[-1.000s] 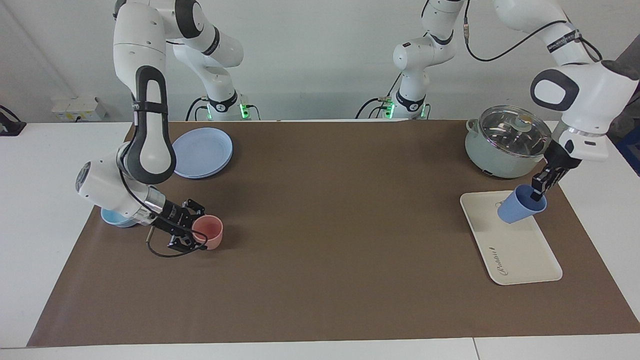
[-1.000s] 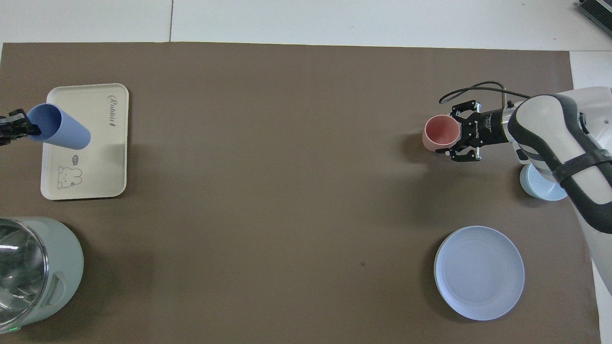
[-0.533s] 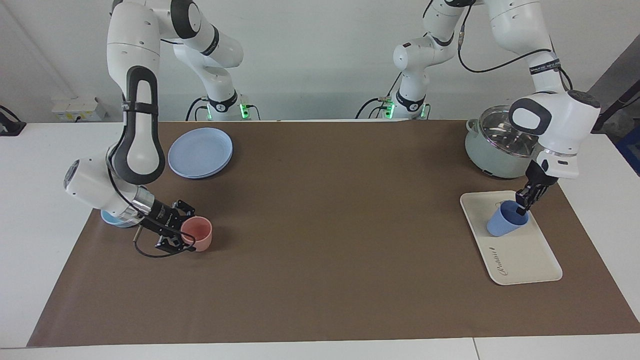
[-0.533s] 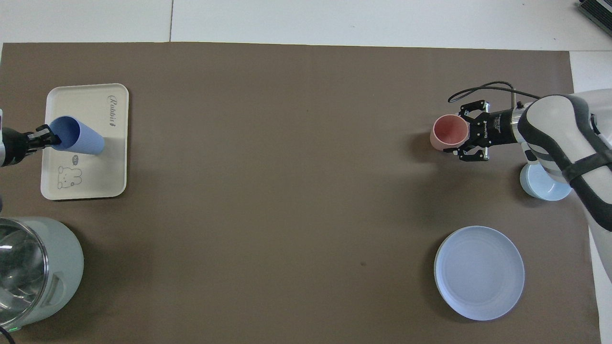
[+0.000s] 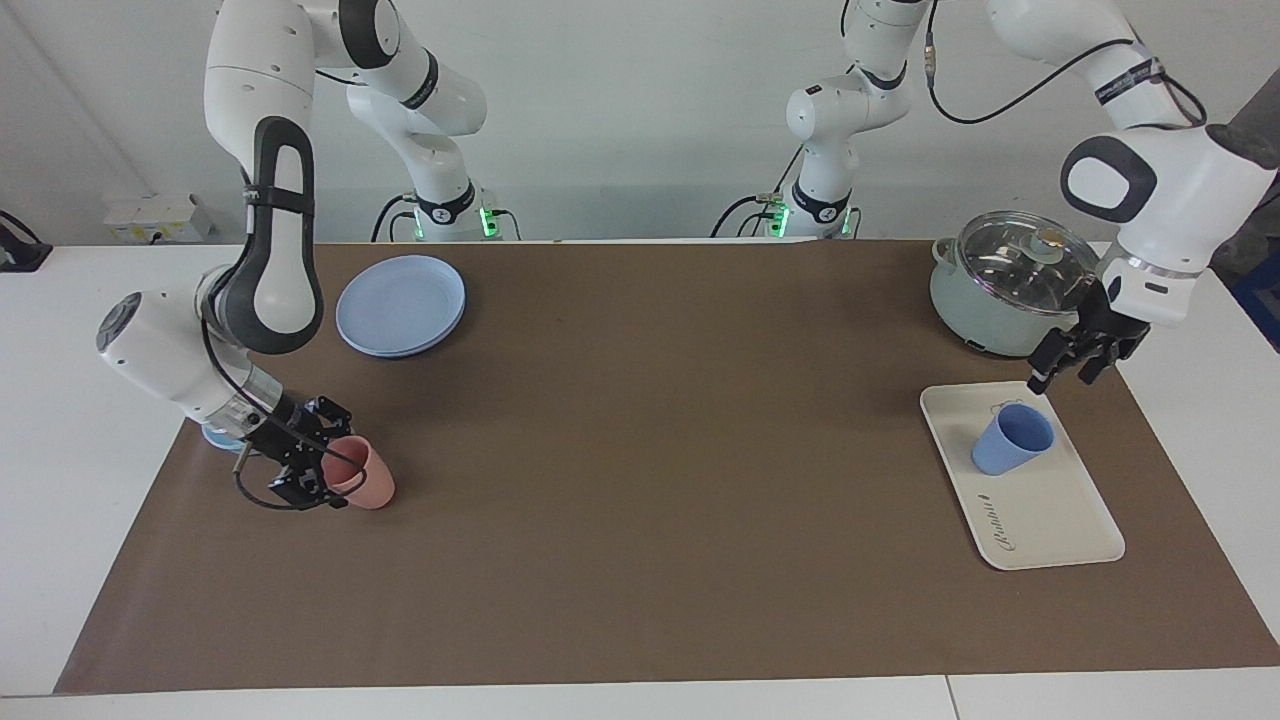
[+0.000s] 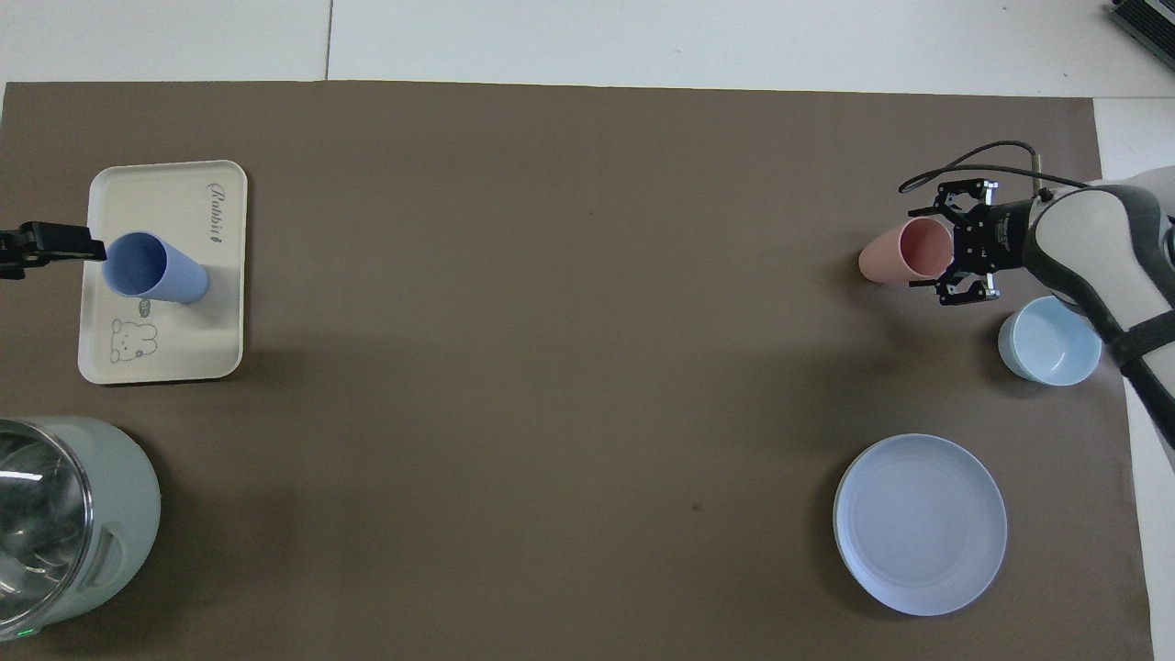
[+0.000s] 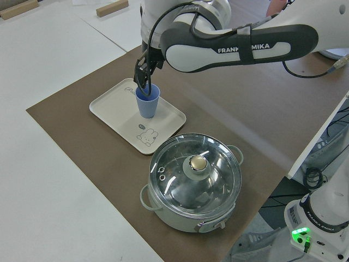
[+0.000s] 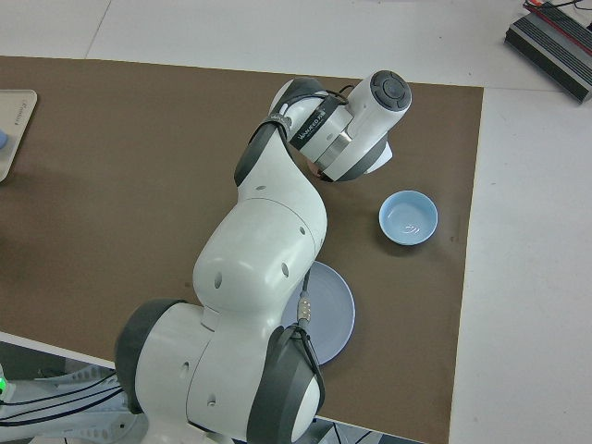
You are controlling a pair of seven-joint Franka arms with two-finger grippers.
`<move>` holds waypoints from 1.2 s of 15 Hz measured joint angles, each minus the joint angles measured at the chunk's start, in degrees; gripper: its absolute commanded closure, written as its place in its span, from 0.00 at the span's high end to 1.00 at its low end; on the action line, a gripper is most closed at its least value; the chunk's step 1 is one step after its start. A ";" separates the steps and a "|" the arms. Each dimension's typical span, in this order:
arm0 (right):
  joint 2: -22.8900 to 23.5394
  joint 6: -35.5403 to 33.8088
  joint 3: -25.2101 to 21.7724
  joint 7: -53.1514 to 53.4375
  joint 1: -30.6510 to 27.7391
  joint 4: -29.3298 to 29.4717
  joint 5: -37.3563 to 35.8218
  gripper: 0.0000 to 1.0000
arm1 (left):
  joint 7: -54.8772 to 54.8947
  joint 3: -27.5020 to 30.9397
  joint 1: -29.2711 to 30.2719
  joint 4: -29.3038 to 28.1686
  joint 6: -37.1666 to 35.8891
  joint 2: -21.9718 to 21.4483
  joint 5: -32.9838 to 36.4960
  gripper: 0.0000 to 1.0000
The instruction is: Place cup on tray
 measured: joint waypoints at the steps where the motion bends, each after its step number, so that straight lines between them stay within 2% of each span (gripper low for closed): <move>1: -0.20 0.00 -0.20 -3.24 -0.36 0.00 -1.02 0.98 | 0.01 -0.37 -1.21 1.43 -2.85 -1.16 1.97 1.00; 4: -0.86 0.00 -0.24 -14.66 -1.20 0.01 -6.21 0.98 | 0.00 -0.81 -7.51 1.97 -10.29 -4.02 5.28 1.00; 8: -3.61 -0.88 0.01 -26.18 -1.09 0.02 -14.65 0.99 | -0.35 -1.04 -14.67 1.22 -14.66 -5.19 5.70 1.00; 11: -7.36 -8.72 0.33 -33.10 -0.24 0.03 -21.05 0.99 | -0.34 -1.11 -16.22 -1.45 -15.56 -6.69 5.71 1.00; 18: -18.21 -20.30 0.84 -45.39 7.45 0.28 -24.11 0.99 | -6.70 -0.14 -16.64 -0.37 -15.77 -8.99 5.63 1.00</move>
